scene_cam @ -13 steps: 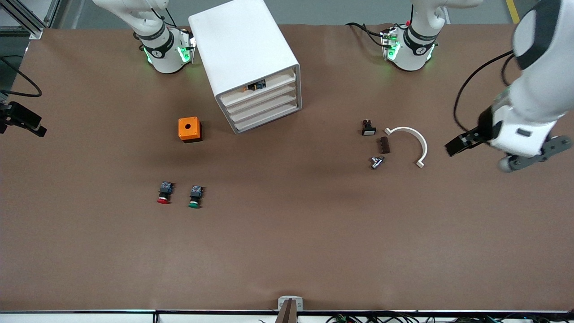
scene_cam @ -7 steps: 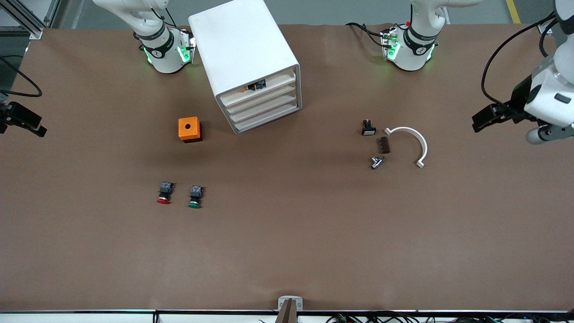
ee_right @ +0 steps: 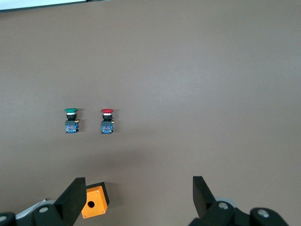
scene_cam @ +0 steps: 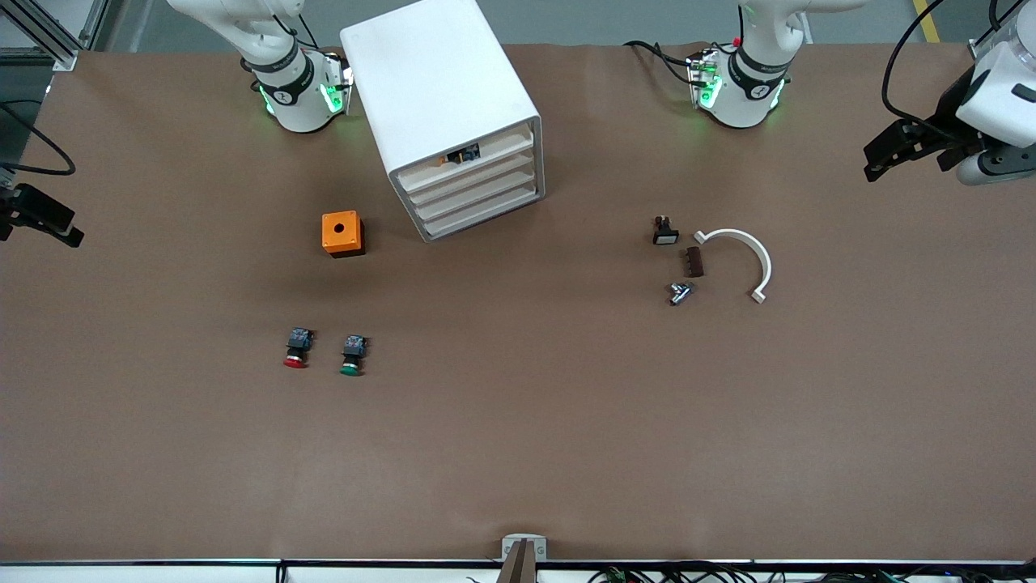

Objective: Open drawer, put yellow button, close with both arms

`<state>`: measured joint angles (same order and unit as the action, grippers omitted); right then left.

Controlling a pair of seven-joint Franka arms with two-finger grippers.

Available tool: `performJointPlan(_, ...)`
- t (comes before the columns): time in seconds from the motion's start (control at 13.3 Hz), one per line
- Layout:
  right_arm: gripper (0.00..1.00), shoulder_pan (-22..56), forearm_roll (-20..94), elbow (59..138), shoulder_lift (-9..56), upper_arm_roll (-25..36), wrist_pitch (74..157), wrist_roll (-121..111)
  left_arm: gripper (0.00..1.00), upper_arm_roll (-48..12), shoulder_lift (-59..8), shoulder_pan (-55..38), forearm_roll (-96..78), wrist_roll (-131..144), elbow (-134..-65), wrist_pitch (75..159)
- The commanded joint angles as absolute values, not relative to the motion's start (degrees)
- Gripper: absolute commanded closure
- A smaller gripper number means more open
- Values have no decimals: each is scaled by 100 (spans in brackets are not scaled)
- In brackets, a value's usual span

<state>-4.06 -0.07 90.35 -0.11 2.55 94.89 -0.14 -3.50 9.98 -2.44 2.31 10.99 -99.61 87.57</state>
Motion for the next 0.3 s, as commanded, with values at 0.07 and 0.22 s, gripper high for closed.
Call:
performJointPlan(0.07, 0, -510, -70, 9088, -105, 193, 9527, -35, 0, -378, 1028, -176, 123, 546, -9984, 8798)
performJointPlan(0.22, 0, -501, -70, 9079, -105, 193, 9484, -26, 0, -378, 1020, -176, 132, 545, -9984, 8798)
